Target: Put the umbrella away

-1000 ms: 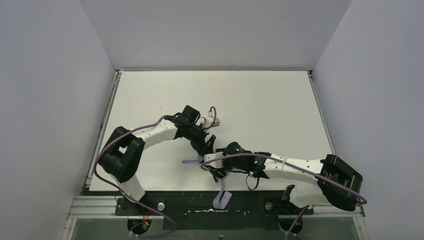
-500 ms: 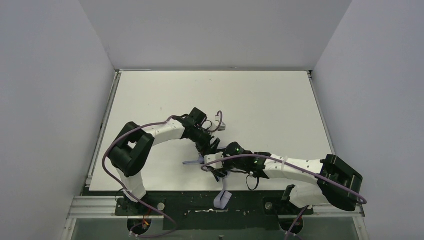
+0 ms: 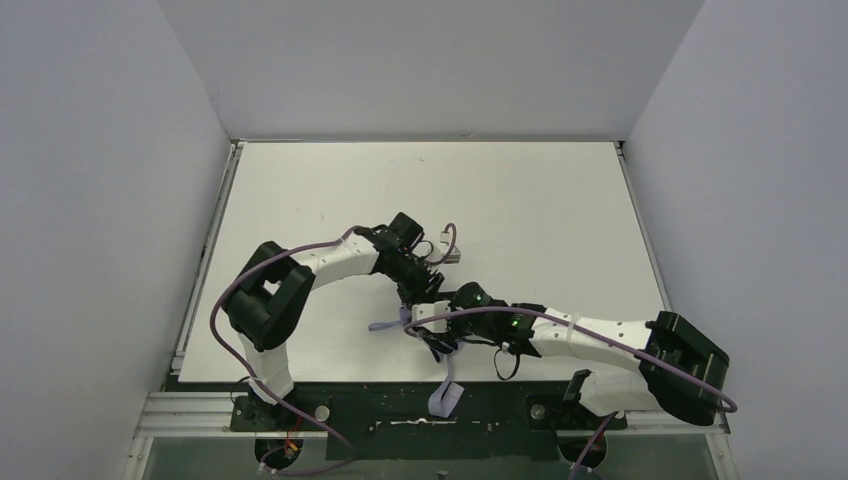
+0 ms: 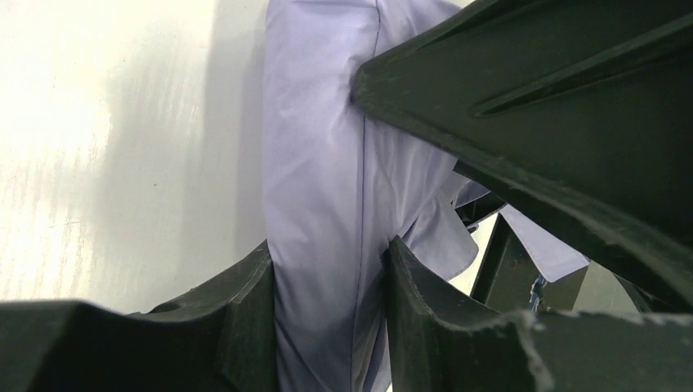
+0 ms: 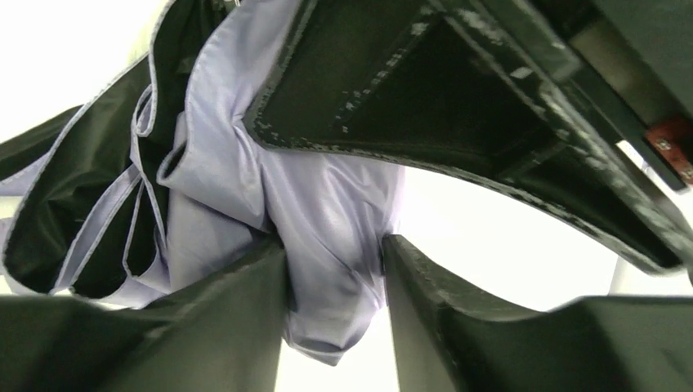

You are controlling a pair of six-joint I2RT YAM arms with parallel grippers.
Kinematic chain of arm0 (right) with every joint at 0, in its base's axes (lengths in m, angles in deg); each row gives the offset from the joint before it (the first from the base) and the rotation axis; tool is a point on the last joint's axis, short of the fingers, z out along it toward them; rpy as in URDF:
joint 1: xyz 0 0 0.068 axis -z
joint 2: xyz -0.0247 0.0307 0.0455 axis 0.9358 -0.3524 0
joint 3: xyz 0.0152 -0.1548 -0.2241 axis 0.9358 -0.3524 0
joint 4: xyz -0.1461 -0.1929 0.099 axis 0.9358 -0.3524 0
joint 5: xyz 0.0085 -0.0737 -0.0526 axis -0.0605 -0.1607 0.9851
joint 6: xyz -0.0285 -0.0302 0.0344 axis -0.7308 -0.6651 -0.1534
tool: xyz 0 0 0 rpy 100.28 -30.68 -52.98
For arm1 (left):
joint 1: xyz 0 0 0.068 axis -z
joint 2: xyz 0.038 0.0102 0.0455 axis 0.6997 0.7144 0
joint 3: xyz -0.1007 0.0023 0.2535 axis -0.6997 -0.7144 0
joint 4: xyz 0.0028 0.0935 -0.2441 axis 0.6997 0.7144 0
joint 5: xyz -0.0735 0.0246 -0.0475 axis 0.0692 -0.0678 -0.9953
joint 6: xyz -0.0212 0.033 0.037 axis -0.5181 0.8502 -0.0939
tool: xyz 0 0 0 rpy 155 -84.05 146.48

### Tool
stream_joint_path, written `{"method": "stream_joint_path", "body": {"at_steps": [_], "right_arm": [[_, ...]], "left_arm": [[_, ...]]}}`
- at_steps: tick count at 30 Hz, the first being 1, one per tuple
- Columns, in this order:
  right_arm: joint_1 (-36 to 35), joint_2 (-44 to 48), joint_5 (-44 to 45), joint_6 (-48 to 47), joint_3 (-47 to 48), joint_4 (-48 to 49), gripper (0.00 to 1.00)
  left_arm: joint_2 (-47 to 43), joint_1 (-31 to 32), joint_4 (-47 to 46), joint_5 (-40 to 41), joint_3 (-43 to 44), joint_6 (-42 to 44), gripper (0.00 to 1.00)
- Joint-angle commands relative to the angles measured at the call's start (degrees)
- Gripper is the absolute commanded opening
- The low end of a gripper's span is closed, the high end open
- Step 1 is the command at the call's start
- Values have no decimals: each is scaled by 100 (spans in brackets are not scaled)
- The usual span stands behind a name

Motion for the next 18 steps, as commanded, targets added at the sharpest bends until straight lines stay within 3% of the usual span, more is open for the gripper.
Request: {"method": "stream_joint_path", "body": {"at_steps": [1, 6, 10, 14, 18], "right_arm": [[116, 549, 305, 222, 225, -130, 49], [12, 1219, 439, 820, 463, -818, 65], [-25, 2102, 486, 1899, 518, -989, 67], [-20, 2651, 894, 4070, 620, -1167, 63], [-23, 2548, 1121, 6334, 841, -1913, 57]], "left_arm": [[181, 116, 700, 357, 232, 218, 14], [205, 59, 705, 820, 289, 50, 10], [135, -103, 697, 1056, 307, -41, 10], [16, -361, 614, 1175, 321, -225, 8], [-24, -683, 565, 1499, 409, -484, 5]]}}
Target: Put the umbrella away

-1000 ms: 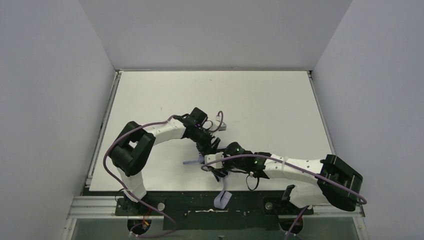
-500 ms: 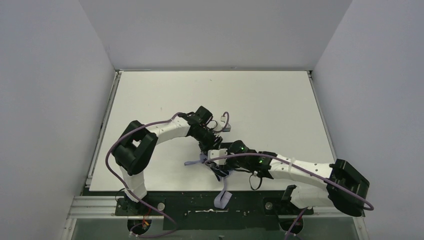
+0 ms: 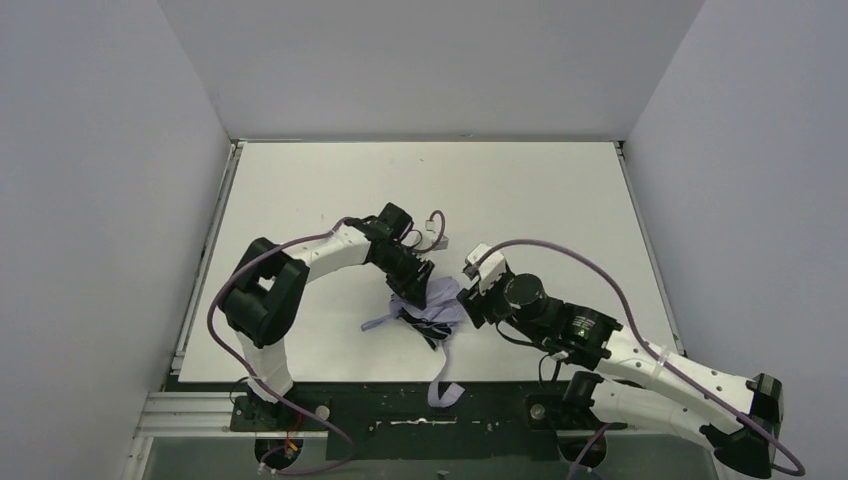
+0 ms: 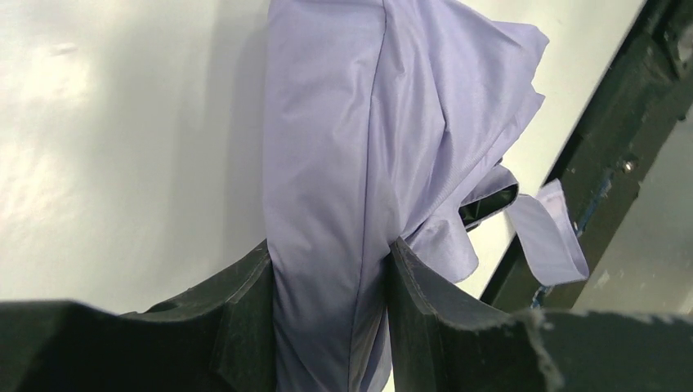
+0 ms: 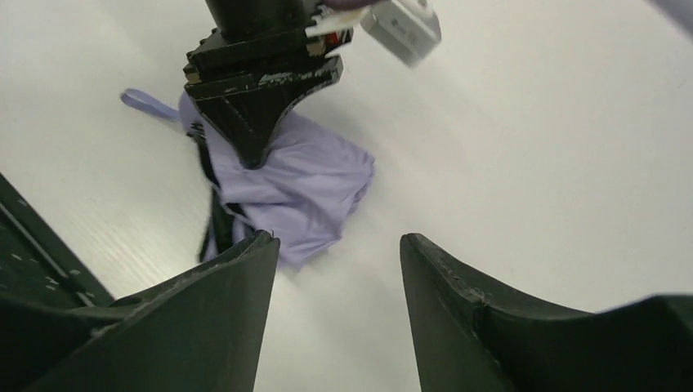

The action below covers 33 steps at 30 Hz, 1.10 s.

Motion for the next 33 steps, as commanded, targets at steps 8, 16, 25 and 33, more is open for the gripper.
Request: {"method": "stream_joint_path", "body": {"at_steps": [8, 16, 25, 33], "right_arm": [[-21, -480, 562, 5458, -421, 88, 59], [-65, -1787, 130, 6104, -361, 1156, 58], [-240, -3120, 36, 6179, -106, 1487, 46], [-409, -3328, 0, 5866, -59, 1026, 33]], "left_arm": [[-118, -807, 78, 1589, 261, -482, 3], [-79, -825, 154, 1740, 343, -471, 3], [-57, -834, 233, 1887, 427, -453, 3], [-52, -873, 277, 2042, 480, -467, 2]]}}
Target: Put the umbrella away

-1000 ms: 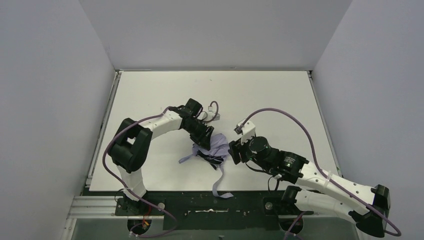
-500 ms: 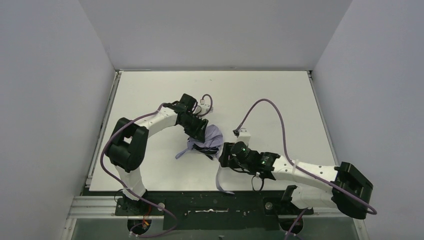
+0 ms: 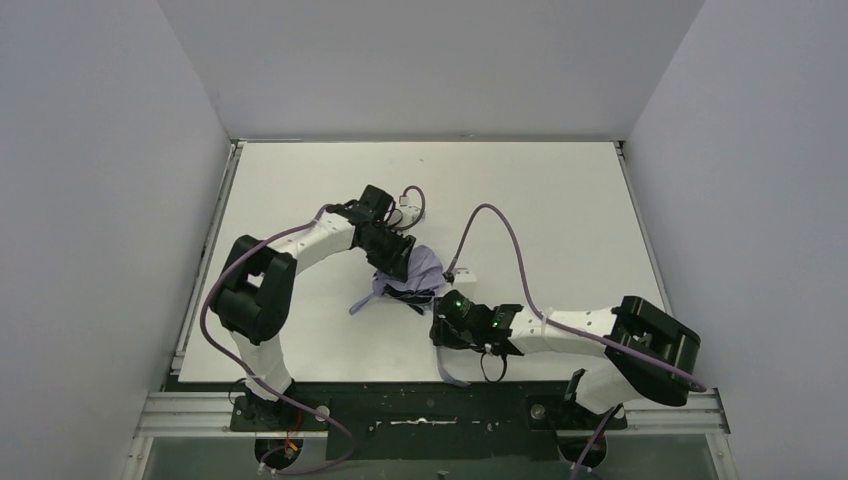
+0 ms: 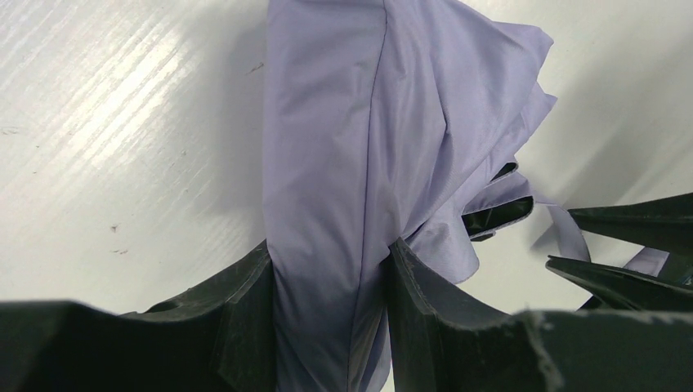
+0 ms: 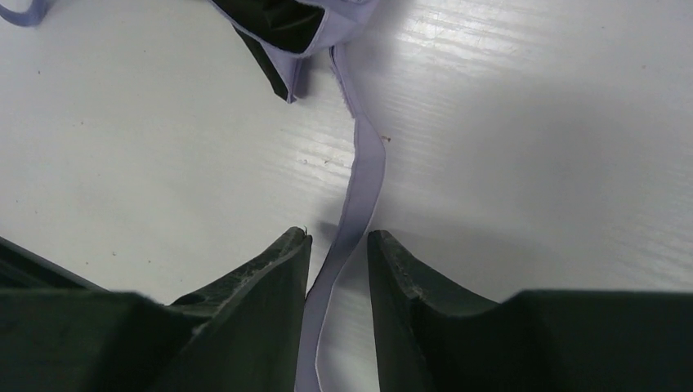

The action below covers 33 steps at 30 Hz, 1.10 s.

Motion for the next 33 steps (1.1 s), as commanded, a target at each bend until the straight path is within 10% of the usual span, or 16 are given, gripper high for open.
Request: {"method": "stream_joint_path", "body": {"at_steps": [1, 8, 33], "right_arm": [[-105, 159, 111, -137, 140, -142, 29], [-97, 263, -13, -154, -58, -783, 0], [1221, 1573, -1404, -1471, 464, -3279, 0]], "left_arm": [[21, -103, 244, 705, 150, 57, 2], [50, -118, 301, 866, 212, 54, 2], [98, -201, 381, 1392, 216, 7, 0]]}}
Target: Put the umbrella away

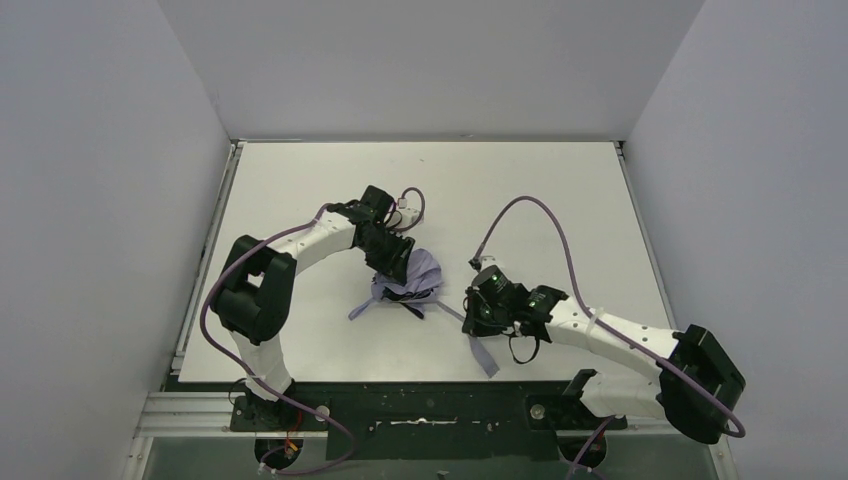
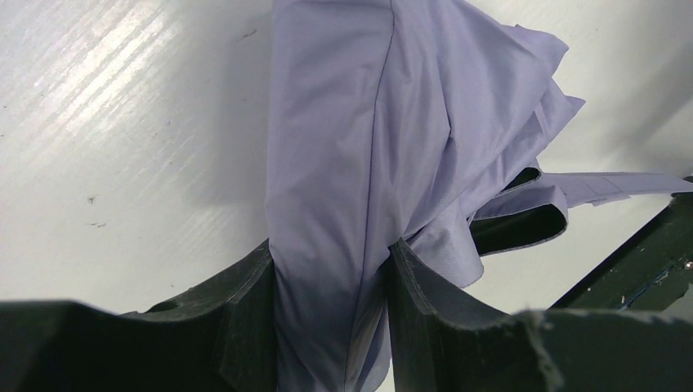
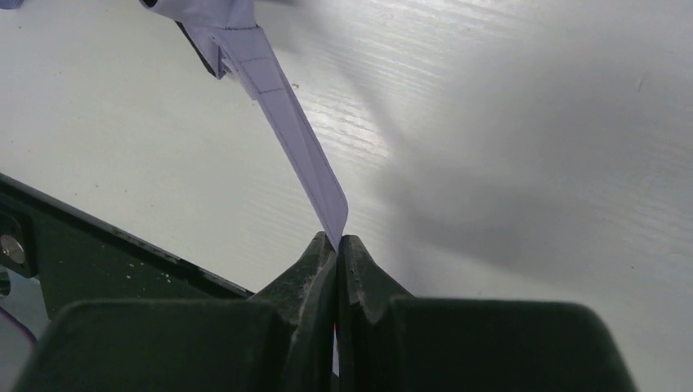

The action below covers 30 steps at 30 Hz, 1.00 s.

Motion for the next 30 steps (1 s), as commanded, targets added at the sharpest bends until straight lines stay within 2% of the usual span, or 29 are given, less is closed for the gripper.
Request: {"method": "stream_joint_path", "body": {"at_steps": [1, 6, 11, 14, 17, 25, 30], "right_arm": [[4, 204, 31, -560, 594, -1582, 0], [-263, 173, 1465, -1025, 1337, -2276, 0], [-1236, -283, 3297, -1405, 1777, -2611, 0], [-1730, -477, 3583, -1395, 1745, -2418, 0], [-2175, -884, 3927, -1079, 1852, -2672, 0], [-3271, -2595, 4658, -196, 2341, -3557, 0], [-3788, -3432, 4648, -146, 2454, -3541, 1]], "left_arm": [[94, -205, 49, 1249, 123, 205, 0], [114, -205, 47, 1264, 155, 191, 0], [86, -235, 24, 1367, 160, 147, 0], [68, -281, 19, 1425, 212, 125, 0], [38, -325, 27, 1528, 296, 123, 0], [31, -407, -62, 1633, 454, 202, 0], [-14, -390, -212, 1593, 397, 335, 0]]}}
